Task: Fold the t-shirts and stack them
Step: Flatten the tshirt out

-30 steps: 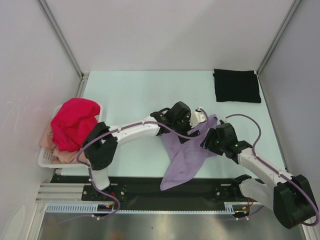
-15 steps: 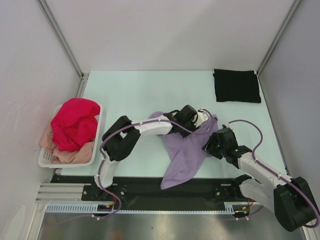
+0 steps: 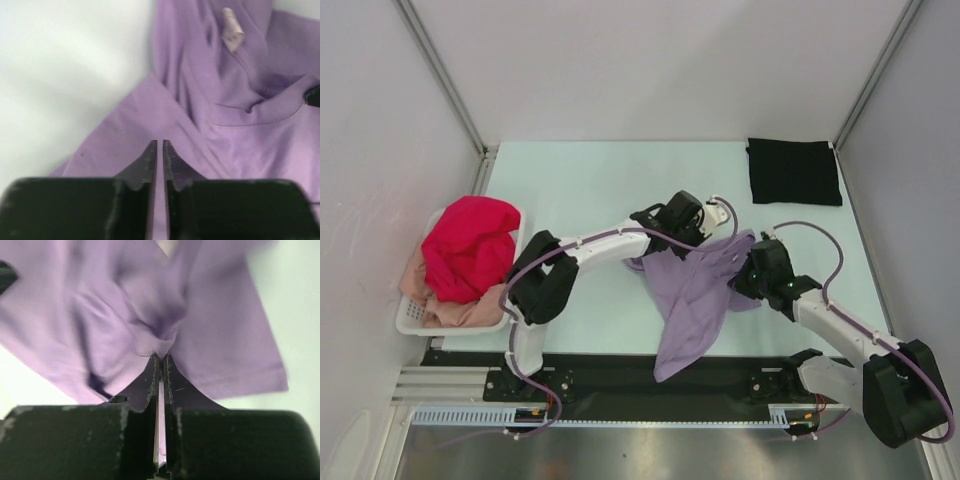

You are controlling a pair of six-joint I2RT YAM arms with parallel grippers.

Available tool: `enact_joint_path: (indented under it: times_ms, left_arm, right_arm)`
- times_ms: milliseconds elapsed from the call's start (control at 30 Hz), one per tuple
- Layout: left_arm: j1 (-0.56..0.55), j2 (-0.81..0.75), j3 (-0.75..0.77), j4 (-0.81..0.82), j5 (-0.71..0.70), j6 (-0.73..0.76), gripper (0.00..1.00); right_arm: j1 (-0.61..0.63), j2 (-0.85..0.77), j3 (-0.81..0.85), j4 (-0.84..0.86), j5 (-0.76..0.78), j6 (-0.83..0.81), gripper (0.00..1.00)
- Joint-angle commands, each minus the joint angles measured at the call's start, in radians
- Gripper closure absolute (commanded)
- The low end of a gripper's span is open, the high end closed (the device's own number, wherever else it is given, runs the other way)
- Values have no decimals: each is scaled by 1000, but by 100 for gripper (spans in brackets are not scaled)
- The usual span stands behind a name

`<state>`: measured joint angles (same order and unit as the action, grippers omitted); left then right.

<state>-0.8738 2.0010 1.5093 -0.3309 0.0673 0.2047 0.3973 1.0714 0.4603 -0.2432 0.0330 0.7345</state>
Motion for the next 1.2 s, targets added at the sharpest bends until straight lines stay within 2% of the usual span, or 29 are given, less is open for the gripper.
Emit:
enact_joint_path:
  times_ms: [0, 133, 167, 233, 267, 300, 433, 467, 500, 533, 567, 633, 667, 700, 733, 767, 800, 833, 867, 900, 933, 1033, 1167]
  left_arm:
    - [61, -70, 42, -11, 9, -8, 98]
    - [148, -128, 98, -56, -32, 10, 100]
    - [206, -166, 141, -81, -32, 12, 100]
    - [275, -205, 196, -106, -26, 10, 100]
    - [313, -249, 224, -123, -18, 4, 100]
    - [384, -267, 270, -128, 8, -4, 100]
    - [489, -359, 301, -163, 26, 47, 99]
    - [516, -381, 264, -158, 32, 56, 92]
    - [532, -439, 238, -151, 49, 61, 87]
    - [544, -462, 214, -140, 60, 62, 81]
    - [558, -488, 191, -131, 69, 64, 72]
    - [598, -530, 167, -141, 98, 62, 61]
    - [608, -538, 167, -160, 104, 61, 51]
    - [640, -557, 154, -171, 124, 59, 35]
    - [641, -558, 154, -171, 124, 59, 35]
    - [647, -570, 147, -169, 135, 61, 31]
    - [653, -573, 137, -172, 140, 62, 27]
    - [654, -574, 132, -175, 144, 64, 25]
    - [654, -576, 126, -180, 160, 67, 23]
    - [654, -577, 106, -178, 173, 68, 21]
    - [653, -574, 95, -181, 189, 76, 20]
    - [651, -562, 42, -175, 245, 73, 18]
    - [612, -510, -26, -197, 287, 90, 19]
  right_arm:
    - [-29, -15, 139, -1, 39, -114, 100]
    - [-78, 85, 355, 28, -24, -246, 100]
    - [-89, 125, 494, 28, -39, -265, 100]
    - [-126, 240, 639, 38, -113, -297, 100]
    - [-135, 278, 808, 39, -128, -303, 100]
    - [-140, 315, 889, 30, -146, -311, 100]
    - [-124, 496, 1286, -33, -209, -319, 100]
    - [-114, 521, 1348, -44, -231, -314, 100]
    - [-97, 541, 1502, -56, -295, -319, 100]
    - [-78, 561, 1572, -76, -341, -334, 100]
    - [-25, 596, 1656, -124, -394, -357, 100]
    - [26, 610, 1824, -215, -519, -441, 100]
    - [47, 590, 1845, -231, -553, -445, 100]
    - [10, 488, 1768, -208, -711, -391, 100]
    - [9, 487, 1767, -208, -713, -391, 100]
    - [-15, 431, 1608, -141, -752, -335, 100]
    - [-52, 374, 1515, -104, -813, -307, 100]
    - [-133, 257, 1420, -67, -838, -269, 100]
    - [-187, 205, 1310, -21, -855, -209, 100]
    - [-236, 159, 1135, -19, -863, -193, 100]
    - [-329, 72, 1039, -30, -848, -188, 100]
    - [-449, -28, 734, -105, -724, -188, 100]
    - [-475, -15, 467, -56, -642, -170, 100]
